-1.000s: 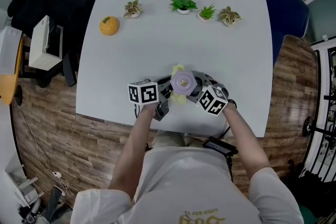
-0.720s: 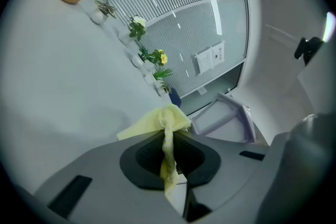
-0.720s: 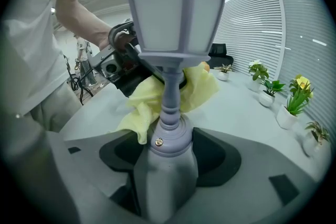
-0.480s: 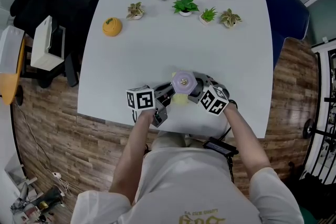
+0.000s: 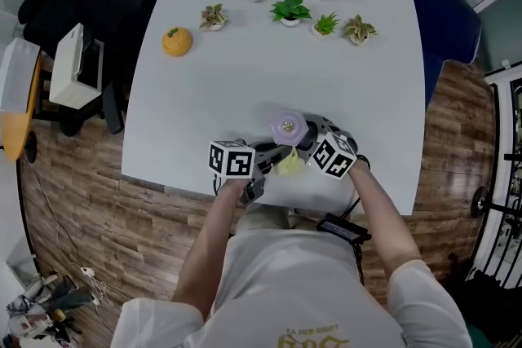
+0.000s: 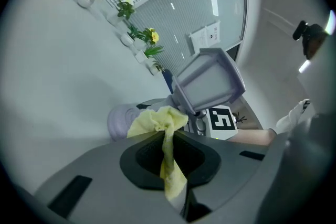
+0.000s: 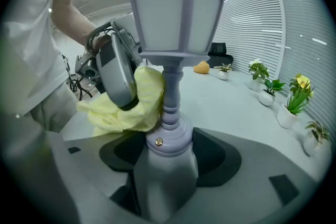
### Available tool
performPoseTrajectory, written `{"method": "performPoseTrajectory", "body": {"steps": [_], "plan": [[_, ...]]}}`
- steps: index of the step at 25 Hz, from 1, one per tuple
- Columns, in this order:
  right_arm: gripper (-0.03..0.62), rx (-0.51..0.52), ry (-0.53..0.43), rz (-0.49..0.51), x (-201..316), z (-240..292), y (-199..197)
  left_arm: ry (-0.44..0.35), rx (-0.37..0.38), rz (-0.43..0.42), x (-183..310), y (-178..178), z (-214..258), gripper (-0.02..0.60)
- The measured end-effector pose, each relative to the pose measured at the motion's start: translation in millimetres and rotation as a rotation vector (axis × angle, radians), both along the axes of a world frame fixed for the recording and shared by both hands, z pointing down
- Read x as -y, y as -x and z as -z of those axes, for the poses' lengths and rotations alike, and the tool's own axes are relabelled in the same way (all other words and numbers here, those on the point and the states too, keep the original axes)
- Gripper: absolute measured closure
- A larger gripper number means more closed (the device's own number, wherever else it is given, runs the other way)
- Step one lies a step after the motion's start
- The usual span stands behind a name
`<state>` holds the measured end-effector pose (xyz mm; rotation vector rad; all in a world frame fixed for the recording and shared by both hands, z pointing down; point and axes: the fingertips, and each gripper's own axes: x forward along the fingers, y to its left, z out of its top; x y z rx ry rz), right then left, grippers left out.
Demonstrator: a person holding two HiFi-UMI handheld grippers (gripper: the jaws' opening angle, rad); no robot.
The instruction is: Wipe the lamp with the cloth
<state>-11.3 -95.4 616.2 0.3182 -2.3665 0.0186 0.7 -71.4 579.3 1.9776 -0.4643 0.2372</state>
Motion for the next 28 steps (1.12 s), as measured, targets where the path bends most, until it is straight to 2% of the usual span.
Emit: {"method": "performPoseTrajectory", "body": {"steps": [7,10,16,21,28], "plan": [[0.287,-0.001,0.004,-0.002,0.8,0.0,0.0,-0.045,-0.074,-0.046,-3.4,-19.6,24.4,0.558],[0.287,0.0,0.002,-0.001,0.6,-0.2,0.2,-0.057,-0.084,-0.036,-0.9,-21.9,27.1,0.558],[0.287,0.001,0.002,-0.001,0.8,1.4,1.3,0.015,-0.094,0.047,13.9,-15.2,16.2,0.558],[0.287,0.001,0.0,-0.002,0.7,1.3,0.7,0.049,-0.053,0.055,18.2,-12.7,4.5,0.558],[0.287,0.003,-0.006,-0.002,0.2,1.1,0.7,0.123,-0.068,0.089,20.1,-13.7,-2.6,0.558]]}}
